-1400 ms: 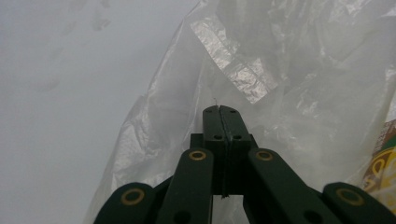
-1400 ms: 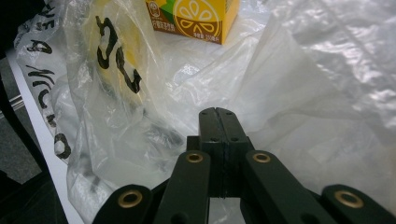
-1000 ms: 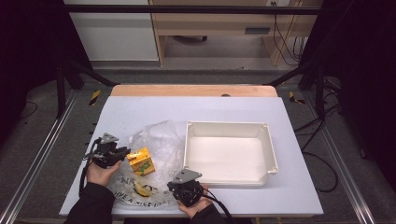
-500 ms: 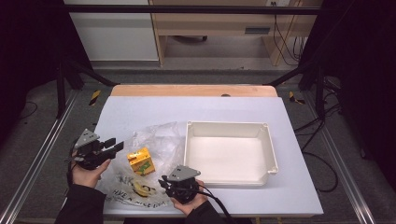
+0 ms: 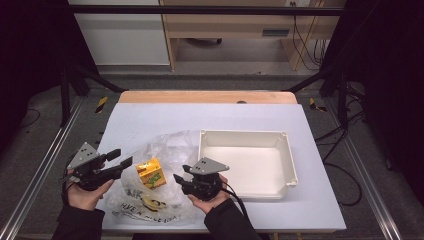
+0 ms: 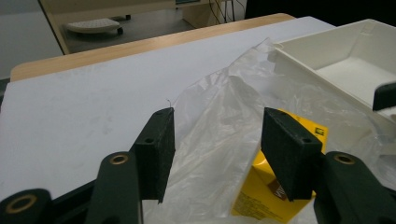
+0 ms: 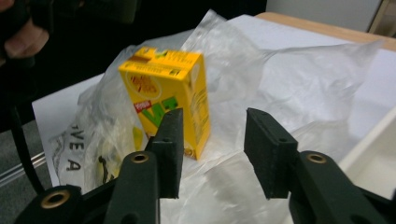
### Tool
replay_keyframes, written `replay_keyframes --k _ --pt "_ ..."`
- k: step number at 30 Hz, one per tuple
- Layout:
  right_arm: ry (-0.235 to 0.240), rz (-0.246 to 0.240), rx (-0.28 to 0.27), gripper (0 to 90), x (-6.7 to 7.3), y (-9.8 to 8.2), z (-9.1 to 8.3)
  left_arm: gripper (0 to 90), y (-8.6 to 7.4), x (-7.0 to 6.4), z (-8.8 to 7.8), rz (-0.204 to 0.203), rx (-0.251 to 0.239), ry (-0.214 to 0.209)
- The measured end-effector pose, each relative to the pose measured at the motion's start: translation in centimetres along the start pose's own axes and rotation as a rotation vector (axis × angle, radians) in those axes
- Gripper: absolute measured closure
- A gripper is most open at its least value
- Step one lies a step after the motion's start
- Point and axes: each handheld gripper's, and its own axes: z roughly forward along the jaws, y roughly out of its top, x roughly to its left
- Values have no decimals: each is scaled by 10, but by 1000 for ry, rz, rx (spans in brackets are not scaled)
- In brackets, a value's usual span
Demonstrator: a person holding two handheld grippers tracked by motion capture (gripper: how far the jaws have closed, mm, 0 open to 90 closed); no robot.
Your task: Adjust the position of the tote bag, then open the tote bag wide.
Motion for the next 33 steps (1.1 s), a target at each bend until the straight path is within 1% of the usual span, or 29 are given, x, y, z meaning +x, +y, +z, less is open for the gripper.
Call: replay_keyframes --k 1,2,3,4,7,10,11,12,13,14,15,16,17,18,19,20,22,23,24,25,26,27,28,29,33 --pt "0 0 0 553 0 0 0 425 0 0 0 0 0 0" --pt "-10 -7 -14 530 -3 5 -7 413 0 -4 0 9 4 -9" --pt "-14 -3 -22 514 -4 6 -11 405 0 -5 -1 16 5 -12" --pt "-14 -3 -22 514 -4 6 -11 401 0 -5 -1 16 5 -12" --pt "-29 -2 -53 468 -10 7 -27 380 -1 -11 1 26 8 -22" --pt "-45 -3 -68 444 -16 5 -39 350 -3 -14 3 43 27 -37" --pt "-69 -5 -73 432 -23 2 -52 339 -3 -15 4 47 34 -40" --pt "-69 -5 -73 432 -23 2 -52 339 -4 -16 6 52 39 -40" --pt "-88 -2 -71 426 -30 -2 -64 328 -4 -17 7 56 45 -44" --pt "-88 -2 -71 426 -30 -2 -64 328 -4 -17 9 58 49 -47" --pt "-105 4 -72 425 -37 -6 -75 317 -5 -19 12 66 61 -52" --pt "-105 4 -72 425 -37 -6 -75 315 -5 -19 12 66 61 -52" --pt "-126 13 -72 423 -46 -11 -88 311 -6 -20 15 68 78 -59" --pt "-126 13 -72 423 -46 -11 -88 308 -6 -20 15 68 78 -59" --pt "-138 16 -72 423 -50 -14 -95 308 -7 -21 17 74 87 -60" --pt "-170 24 -76 423 -59 -18 -109 298 -8 -22 20 72 96 -72" --pt "-191 27 -77 423 -65 -23 -119 297 -8 -23 21 73 103 -77" --pt "-191 27 -77 423 -65 -23 -119 297 -9 -24 22 79 112 -78" --pt "-219 37 -75 423 -73 -29 -131 302 -9 -26 24 90 121 -81" --pt "-219 37 -75 423 -73 -29 -131 302 -9 -26 25 94 128 -85" --pt "-238 54 -71 424 -79 -34 -139 314 -10 -27 27 97 137 -89" --pt "-243 56 -70 424 -81 -36 -141 323 -10 -28 29 104 149 -94" --pt "-243 56 -70 424 -81 -36 -141 329 -10 -28 29 104 149 -94" --pt "-260 72 -65 424 -85 -41 -146 338 -11 -28 31 107 157 -100" --pt "-272 73 -58 424 -89 -44 -149 374 -12 -31 36 122 177 -108"
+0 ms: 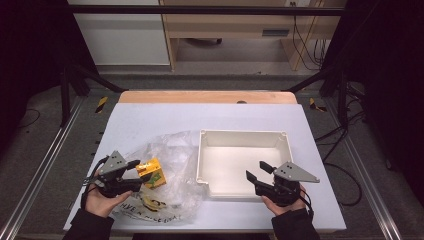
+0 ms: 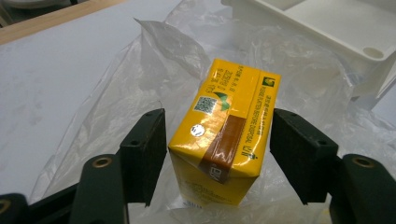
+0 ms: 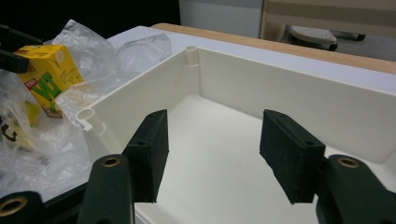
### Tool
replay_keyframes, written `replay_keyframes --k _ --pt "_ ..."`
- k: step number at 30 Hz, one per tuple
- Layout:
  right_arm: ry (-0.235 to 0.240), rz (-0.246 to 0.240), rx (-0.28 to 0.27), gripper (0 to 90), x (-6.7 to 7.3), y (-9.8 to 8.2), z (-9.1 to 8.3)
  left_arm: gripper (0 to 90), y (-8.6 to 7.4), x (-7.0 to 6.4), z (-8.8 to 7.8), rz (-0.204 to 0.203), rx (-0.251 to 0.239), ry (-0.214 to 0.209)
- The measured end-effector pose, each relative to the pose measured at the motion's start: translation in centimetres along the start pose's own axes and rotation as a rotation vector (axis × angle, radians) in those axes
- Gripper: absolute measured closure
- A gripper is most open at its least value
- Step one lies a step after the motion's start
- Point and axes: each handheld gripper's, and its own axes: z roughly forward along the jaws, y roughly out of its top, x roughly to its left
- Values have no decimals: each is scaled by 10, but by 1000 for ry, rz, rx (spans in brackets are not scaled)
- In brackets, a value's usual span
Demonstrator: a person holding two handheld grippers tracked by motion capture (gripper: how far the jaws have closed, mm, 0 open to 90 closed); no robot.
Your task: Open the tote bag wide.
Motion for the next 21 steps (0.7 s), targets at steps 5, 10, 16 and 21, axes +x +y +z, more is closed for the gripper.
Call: replay_keyframes --k 5,10,16,21 --pt "-1 -4 -2 425 0 0 0 409 -1 0 2 3 15 -7" --pt "-6 -4 4 428 -2 -1 0 479 0 -1 -1 9 39 -5" --pt "-10 0 3 431 -3 -2 -1 483 1 -2 -1 10 44 -3" --pt "-13 3 5 431 -6 -2 -2 430 5 -3 6 10 41 -7"
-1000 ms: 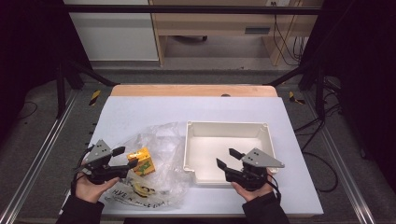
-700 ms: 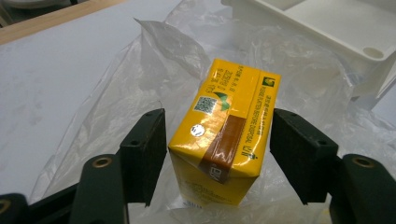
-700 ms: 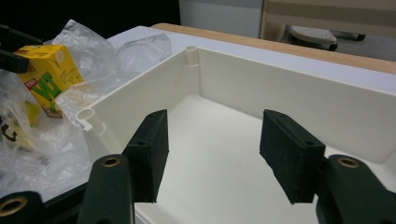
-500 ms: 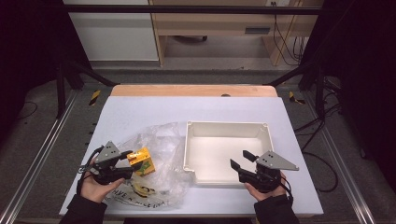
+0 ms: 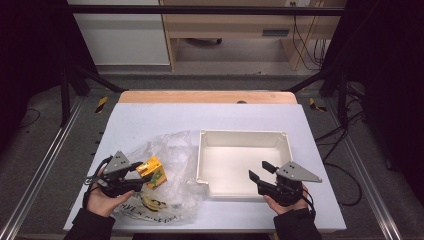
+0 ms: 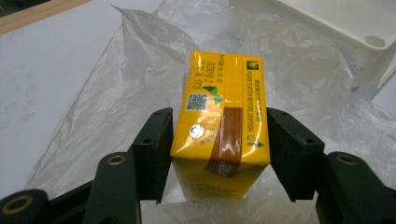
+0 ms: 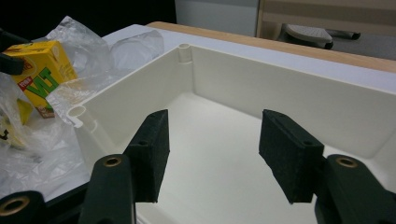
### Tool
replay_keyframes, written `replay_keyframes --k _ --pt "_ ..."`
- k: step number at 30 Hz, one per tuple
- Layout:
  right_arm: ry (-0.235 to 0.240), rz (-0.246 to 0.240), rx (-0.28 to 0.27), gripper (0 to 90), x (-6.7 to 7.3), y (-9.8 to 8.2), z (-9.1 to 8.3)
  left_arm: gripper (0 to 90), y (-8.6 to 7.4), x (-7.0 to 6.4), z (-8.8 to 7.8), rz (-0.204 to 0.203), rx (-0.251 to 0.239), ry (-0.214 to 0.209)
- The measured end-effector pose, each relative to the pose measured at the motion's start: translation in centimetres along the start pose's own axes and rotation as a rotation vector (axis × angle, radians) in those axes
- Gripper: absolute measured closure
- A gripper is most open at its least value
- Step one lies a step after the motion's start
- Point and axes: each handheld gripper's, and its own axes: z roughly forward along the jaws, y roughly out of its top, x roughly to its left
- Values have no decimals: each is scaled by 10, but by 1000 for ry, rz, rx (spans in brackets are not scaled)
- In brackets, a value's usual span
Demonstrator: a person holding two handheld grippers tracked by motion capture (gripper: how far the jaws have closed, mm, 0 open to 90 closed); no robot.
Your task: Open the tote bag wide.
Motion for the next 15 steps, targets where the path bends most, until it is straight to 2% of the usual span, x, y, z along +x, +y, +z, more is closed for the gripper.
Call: replay_keyframes --k 3,8,15 --pt "-6 3 2 431 -1 0 0 421 3 -2 11 4 24 4" --pt "-4 5 7 430 -2 0 1 449 1 1 15 -7 41 6" --pt "-9 3 16 430 -3 -1 3 475 0 2 18 0 59 -6"
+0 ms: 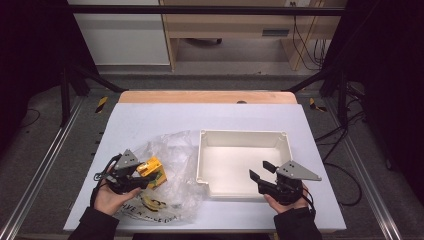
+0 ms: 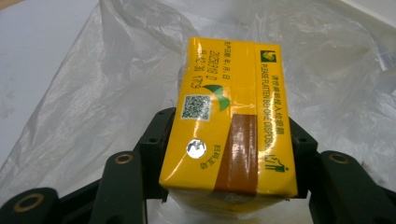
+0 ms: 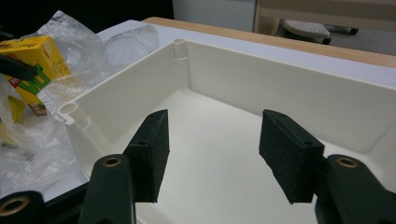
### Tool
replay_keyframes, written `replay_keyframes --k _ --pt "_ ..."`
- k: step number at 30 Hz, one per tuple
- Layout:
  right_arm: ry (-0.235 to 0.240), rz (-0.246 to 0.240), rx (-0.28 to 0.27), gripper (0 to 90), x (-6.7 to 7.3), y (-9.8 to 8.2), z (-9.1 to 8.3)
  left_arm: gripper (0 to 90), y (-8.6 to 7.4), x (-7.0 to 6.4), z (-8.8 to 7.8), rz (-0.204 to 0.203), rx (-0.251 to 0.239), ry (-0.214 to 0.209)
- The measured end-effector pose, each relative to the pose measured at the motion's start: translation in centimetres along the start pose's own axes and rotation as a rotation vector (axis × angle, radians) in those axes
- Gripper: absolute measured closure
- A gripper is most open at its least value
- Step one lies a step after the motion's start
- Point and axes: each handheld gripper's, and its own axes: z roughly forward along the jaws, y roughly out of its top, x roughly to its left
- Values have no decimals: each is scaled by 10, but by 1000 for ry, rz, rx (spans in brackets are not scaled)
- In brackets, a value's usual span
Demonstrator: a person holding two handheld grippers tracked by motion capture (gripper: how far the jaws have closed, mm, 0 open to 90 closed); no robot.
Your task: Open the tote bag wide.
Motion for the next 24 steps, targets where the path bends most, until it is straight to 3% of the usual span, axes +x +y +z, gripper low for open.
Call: replay_keyframes --k 24 --pt "1 3 14 428 -1 -2 2 504 2 -4 0 8 12 28"
